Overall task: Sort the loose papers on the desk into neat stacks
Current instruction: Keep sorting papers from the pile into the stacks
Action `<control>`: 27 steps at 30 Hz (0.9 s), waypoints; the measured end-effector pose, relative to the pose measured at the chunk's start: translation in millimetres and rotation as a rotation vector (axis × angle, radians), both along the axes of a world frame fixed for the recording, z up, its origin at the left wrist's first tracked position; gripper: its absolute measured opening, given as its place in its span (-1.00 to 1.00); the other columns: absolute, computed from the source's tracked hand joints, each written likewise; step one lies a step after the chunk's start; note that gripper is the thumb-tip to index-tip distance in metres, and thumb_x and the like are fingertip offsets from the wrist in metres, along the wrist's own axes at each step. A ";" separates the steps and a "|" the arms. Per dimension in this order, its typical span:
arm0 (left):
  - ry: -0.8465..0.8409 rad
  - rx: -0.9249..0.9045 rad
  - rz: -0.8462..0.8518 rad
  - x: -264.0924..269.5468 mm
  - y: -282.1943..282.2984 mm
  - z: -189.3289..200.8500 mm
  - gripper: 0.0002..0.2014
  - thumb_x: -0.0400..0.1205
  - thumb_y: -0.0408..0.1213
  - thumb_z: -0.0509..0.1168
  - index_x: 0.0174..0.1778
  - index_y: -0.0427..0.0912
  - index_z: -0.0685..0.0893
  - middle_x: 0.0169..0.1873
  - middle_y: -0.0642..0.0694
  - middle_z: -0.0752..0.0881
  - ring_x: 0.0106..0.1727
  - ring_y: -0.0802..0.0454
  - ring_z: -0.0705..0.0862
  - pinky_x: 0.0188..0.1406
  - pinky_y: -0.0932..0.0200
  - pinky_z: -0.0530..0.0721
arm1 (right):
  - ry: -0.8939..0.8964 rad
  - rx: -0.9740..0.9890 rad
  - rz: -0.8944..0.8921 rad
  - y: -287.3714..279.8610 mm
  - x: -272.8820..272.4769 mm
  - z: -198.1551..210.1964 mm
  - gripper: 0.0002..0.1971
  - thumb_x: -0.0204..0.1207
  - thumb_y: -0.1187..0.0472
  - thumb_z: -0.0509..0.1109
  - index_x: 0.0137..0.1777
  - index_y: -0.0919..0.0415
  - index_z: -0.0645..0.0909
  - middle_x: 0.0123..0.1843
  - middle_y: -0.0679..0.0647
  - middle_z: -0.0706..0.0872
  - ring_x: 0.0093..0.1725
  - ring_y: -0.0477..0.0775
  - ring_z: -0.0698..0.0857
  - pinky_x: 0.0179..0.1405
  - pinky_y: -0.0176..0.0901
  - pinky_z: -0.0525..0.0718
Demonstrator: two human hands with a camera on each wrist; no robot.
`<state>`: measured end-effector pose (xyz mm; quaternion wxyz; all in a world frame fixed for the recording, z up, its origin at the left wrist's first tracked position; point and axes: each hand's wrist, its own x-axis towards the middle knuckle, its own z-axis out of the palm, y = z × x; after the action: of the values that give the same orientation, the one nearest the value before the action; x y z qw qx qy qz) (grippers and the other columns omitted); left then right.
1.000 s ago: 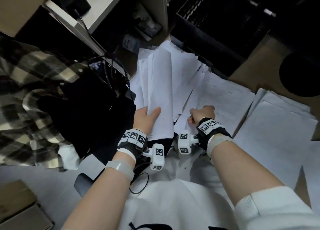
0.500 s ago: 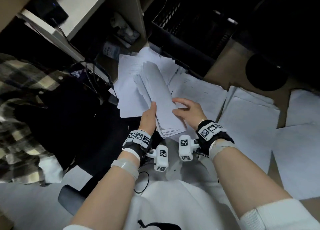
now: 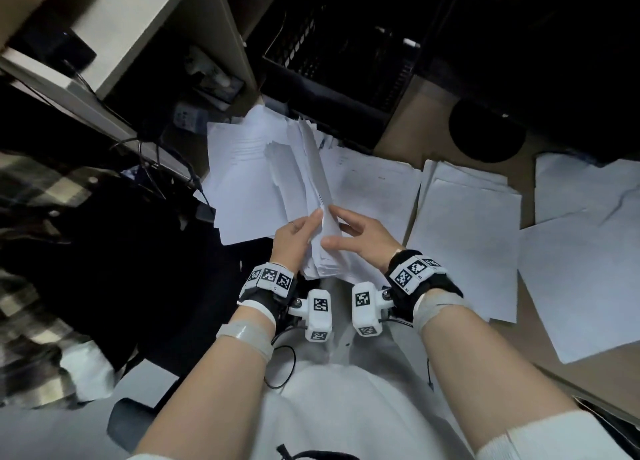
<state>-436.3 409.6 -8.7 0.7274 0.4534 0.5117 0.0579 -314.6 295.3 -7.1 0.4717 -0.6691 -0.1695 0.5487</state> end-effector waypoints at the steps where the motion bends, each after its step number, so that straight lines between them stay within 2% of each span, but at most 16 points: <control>1: -0.003 -0.003 0.001 -2.0 -0.7 0.6 -0.57 0.56 0.05 0.49 0.15 -0.24 0.82 0.02 -0.23 0.85 0.13 -0.17 0.82 0.27 -0.13 0.74 | 0.010 0.004 -0.001 -0.5 -2.4 -0.1 -0.14 0.28 -0.04 0.70 0.60 -0.09 0.45 0.56 -0.21 0.50 0.50 -0.23 0.48 0.52 -0.21 0.40; 3: -0.016 -0.009 0.014 -5.0 -2.7 1.7 -0.60 0.59 -0.02 0.48 0.13 -0.31 0.81 0.01 -0.32 0.84 0.12 -0.27 0.81 0.26 -0.14 0.74 | 0.041 0.018 -0.014 -0.2 -7.6 -1.0 -0.14 0.24 -0.14 0.69 0.58 -0.09 0.47 0.55 -0.21 0.53 0.50 -0.22 0.50 0.52 -0.15 0.44; 5: -0.038 -0.032 0.045 -8.5 -3.8 1.9 -0.59 0.59 -0.07 0.49 0.13 -0.38 0.78 0.03 -0.39 0.82 0.09 -0.30 0.81 0.26 -0.13 0.73 | 0.089 0.021 -0.042 0.1 -11.8 -1.3 -0.25 0.30 -0.13 0.67 0.51 -0.08 0.55 0.48 -0.19 0.60 0.46 -0.20 0.55 0.48 -0.03 0.55; 7: -0.047 -0.042 0.058 -11.3 -3.9 2.2 -0.62 0.58 -0.12 0.51 0.11 -0.40 0.78 0.01 -0.37 0.82 -0.02 -0.21 0.81 0.16 -0.08 0.75 | 0.104 0.010 -0.064 1.2 -13.3 0.2 -0.40 0.35 -0.06 0.66 0.42 -0.09 0.64 0.43 -0.18 0.65 0.44 -0.18 0.58 0.44 0.05 0.60; 9: -0.030 -0.002 0.035 -12.2 -3.6 2.0 -0.68 0.57 -0.13 0.52 0.05 -0.34 0.79 -0.07 -0.30 0.83 -0.11 -0.11 0.81 -0.04 0.07 0.78 | 0.126 0.010 -0.075 3.0 -13.1 2.5 -0.52 0.34 -0.02 0.67 0.28 -0.08 0.73 0.44 -0.15 0.64 0.42 -0.15 0.61 0.44 0.09 0.60; 11: 0.019 0.082 0.001 -10.8 -3.0 1.0 -0.67 0.54 -0.09 0.55 0.02 -0.30 0.79 -0.11 -0.25 0.85 -0.14 -0.06 0.81 -0.16 0.16 0.76 | 0.120 0.014 -0.070 5.8 -13.2 6.7 -0.63 0.32 -0.02 0.68 0.13 -0.07 0.81 0.56 -0.15 0.51 0.44 -0.13 0.59 0.45 0.05 0.60; 13: 0.039 0.120 -0.007 -9.8 -0.8 0.3 -0.67 0.50 -0.09 0.58 0.02 -0.27 0.80 -0.10 -0.22 0.86 -0.11 -0.08 0.83 -0.11 0.11 0.80 | 0.054 0.016 -0.031 7.8 -12.6 7.6 -0.73 0.33 0.00 0.68 0.03 -0.03 0.84 0.63 -0.15 0.41 0.50 -0.14 0.53 0.50 -0.01 0.55; 16: 0.023 0.135 -0.003 -10.4 4.9 2.0 -0.79 0.51 -0.18 0.59 -0.06 -0.21 0.80 -0.16 -0.17 0.87 -0.17 -0.05 0.83 -0.14 0.08 0.80 | -0.043 0.005 0.026 9.2 -9.6 7.5 -0.91 0.43 0.13 0.63 -0.15 0.12 0.84 0.62 -0.12 0.44 0.53 -0.23 0.47 0.59 -0.11 0.39; 18: 0.037 0.136 0.023 -11.2 7.1 3.9 -0.91 0.55 -0.29 0.53 -0.14 -0.21 0.77 -0.25 -0.14 0.84 -0.27 -0.03 0.79 -0.27 0.15 0.75 | -0.010 0.017 -0.008 9.3 -7.3 7.6 -0.88 0.54 0.23 0.52 -0.19 0.22 0.82 0.52 -0.11 0.58 0.40 -0.23 0.61 0.41 -0.25 0.55; 20: 0.093 0.153 0.074 -11.3 9.8 1.9 -0.90 0.54 -0.43 0.44 -0.29 -0.24 0.70 -0.39 -0.12 0.75 -0.37 -0.06 0.68 -0.39 0.22 0.64 | 0.038 0.007 -0.067 10.2 -6.8 11.8 -0.82 0.63 0.25 0.43 -0.02 0.35 0.81 0.31 -0.05 0.75 0.12 -0.15 0.76 0.06 -0.34 0.69; 21: 0.116 0.163 0.094 -11.2 10.6 0.9 -0.86 0.53 -0.48 0.39 -0.34 -0.25 0.67 -0.44 -0.11 0.70 -0.38 -0.05 0.62 -0.41 0.23 0.59 | 0.025 -0.009 -0.086 11.3 -7.1 14.1 -0.80 0.64 0.22 0.41 0.04 0.34 0.80 0.17 0.02 0.82 0.01 -0.08 0.77 -0.02 -0.29 0.72; 23: 0.136 0.188 0.105 -12.1 10.8 -0.7 -0.88 0.55 -0.48 0.34 -0.30 -0.31 0.71 -0.41 -0.13 0.69 -0.37 -0.03 0.61 -0.40 0.21 0.61 | -0.046 -0.071 -0.148 11.0 -5.0 10.3 -0.81 0.62 0.18 0.44 -0.02 0.30 0.80 -0.09 0.13 0.84 -0.15 0.02 0.74 -0.06 -0.11 0.71; 25: 0.130 0.233 0.107 -15.5 11.1 -3.8 -0.87 0.60 -0.39 0.37 -0.16 -0.41 0.76 -0.35 -0.16 0.71 -0.36 -0.01 0.62 -0.41 0.24 0.62 | -0.128 -0.165 -0.254 4.5 0.3 -2.8 -0.72 0.56 0.09 0.46 -0.13 0.36 0.76 -0.25 0.24 0.77 -0.23 0.06 0.69 -0.13 -0.03 0.71; 27: 0.126 0.268 0.124 -18.6 12.7 -6.2 -0.82 0.62 -0.35 0.38 -0.11 -0.45 0.75 -0.33 -0.15 0.69 -0.35 0.01 0.60 -0.41 0.28 0.61 | -0.223 -0.322 -0.388 -5.4 7.0 -16.5 -0.59 0.38 -0.07 0.39 -0.33 0.35 0.63 -0.38 0.25 0.62 -0.29 0.11 0.60 -0.15 0.09 0.74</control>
<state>-454.9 422.3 -14.9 0.6221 0.5165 0.5710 0.1420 -307.5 290.0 -23.6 0.4340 -0.8116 0.0003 0.3911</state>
